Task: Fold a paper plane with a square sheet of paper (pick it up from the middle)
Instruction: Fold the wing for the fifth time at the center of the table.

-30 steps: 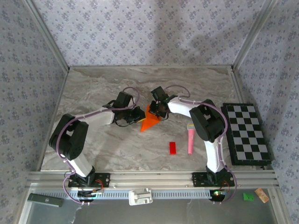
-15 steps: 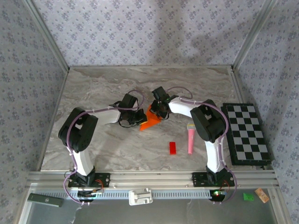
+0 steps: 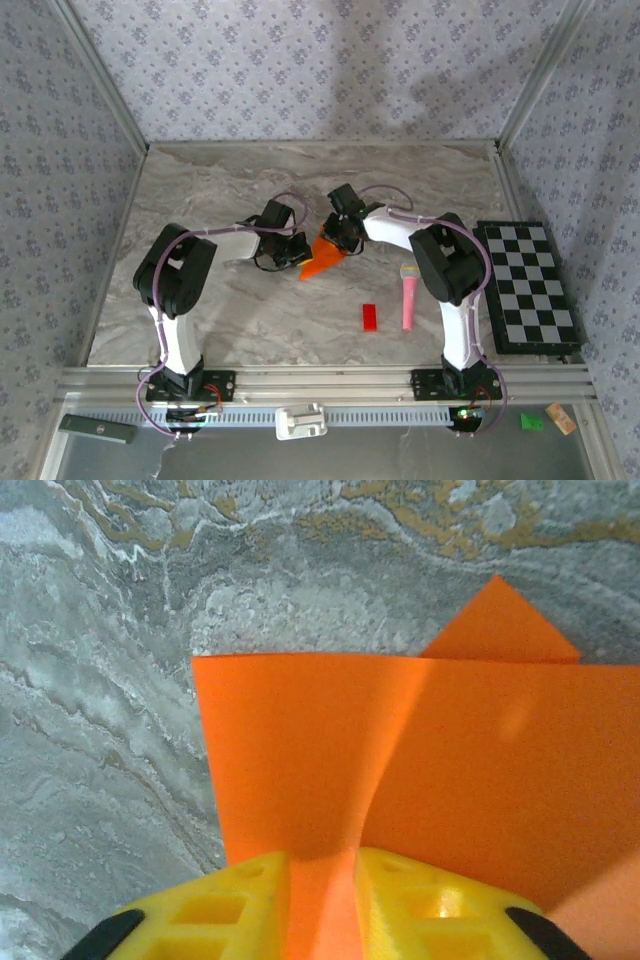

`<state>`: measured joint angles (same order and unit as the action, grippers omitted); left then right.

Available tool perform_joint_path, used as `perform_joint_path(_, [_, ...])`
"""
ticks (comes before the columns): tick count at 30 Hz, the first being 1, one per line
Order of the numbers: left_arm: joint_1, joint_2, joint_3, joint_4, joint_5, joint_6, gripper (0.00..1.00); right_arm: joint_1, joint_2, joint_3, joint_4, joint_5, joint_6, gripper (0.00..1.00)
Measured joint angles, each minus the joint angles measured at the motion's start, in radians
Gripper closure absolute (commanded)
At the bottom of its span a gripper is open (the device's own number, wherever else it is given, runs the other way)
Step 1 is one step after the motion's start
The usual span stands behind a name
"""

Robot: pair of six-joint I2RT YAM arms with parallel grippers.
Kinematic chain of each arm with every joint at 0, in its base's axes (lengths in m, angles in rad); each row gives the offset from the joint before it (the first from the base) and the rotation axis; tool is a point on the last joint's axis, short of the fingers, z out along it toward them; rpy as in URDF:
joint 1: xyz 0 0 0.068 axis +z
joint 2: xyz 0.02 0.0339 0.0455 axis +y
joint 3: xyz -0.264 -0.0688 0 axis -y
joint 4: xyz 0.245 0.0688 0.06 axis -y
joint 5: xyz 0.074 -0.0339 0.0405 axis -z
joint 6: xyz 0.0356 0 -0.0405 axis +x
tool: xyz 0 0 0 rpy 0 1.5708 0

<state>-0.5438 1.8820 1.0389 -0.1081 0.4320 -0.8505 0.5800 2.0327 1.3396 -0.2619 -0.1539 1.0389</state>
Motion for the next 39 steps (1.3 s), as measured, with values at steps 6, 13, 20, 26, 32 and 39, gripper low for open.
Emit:
perform_joint_path(6, [0.006, 0.003, 0.008, -0.020, -0.001, -0.012, 0.98, -0.026, -0.100, -0.061, 0.004, -0.029, -0.049, 0.53])
perform_joint_path(13, [0.021, 0.007, 0.008, -0.021, 0.021, -0.046, 0.99, -0.081, -0.300, -0.278, 0.072, -0.074, -0.051, 0.49])
perform_joint_path(20, [0.028, 0.013, 0.008, -0.019, 0.047, -0.069, 0.99, -0.081, -0.310, -0.450, 0.195, -0.176, 0.033, 0.52])
perform_joint_path(26, [0.034, 0.017, 0.008, -0.016, 0.058, -0.079, 0.99, -0.066, -0.270, -0.456, 0.306, -0.226, 0.082, 0.60])
perform_joint_path(32, [0.035, 0.018, 0.008, -0.013, 0.069, -0.084, 0.99, -0.064, -0.241, -0.451, 0.333, -0.244, 0.099, 0.67])
perform_joint_path(39, [0.038, 0.020, 0.008, -0.012, 0.076, -0.084, 0.99, -0.062, -0.220, -0.439, 0.363, -0.255, 0.102, 0.75])
